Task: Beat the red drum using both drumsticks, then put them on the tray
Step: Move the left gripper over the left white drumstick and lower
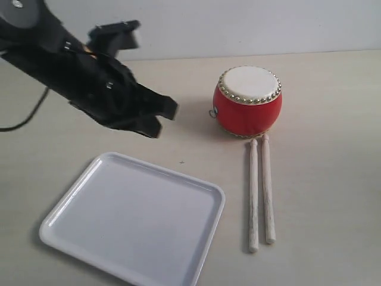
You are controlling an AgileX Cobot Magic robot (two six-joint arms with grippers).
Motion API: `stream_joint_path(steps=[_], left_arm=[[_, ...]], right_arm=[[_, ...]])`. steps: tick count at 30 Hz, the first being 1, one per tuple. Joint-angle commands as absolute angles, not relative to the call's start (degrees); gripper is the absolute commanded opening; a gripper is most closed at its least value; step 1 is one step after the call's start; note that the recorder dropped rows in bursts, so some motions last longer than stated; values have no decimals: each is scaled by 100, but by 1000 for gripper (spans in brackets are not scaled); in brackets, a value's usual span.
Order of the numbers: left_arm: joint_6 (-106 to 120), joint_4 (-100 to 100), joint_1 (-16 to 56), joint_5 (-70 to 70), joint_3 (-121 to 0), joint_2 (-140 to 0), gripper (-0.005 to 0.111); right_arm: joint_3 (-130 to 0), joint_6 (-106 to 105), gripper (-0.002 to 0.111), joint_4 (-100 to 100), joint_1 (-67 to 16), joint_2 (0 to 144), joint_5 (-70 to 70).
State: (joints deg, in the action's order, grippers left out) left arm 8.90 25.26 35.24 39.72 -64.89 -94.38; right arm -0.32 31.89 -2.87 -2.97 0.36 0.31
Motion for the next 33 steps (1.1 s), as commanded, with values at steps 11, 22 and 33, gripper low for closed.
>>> stream_joint_path(steps=[11,22,33], left_arm=[[-752,1857,5230,3473,-7553,-10698,0],[-1057,1787,5423,5134,-9018,-11777,47],[-2449,1197,5422,5009,-9018,-11924,48]], right_arm=[[0,3783,0,-309,-268,0,30],[0,3793,0,-309,-268,0,30],[0,3805,0,-309,-268,0,30]])
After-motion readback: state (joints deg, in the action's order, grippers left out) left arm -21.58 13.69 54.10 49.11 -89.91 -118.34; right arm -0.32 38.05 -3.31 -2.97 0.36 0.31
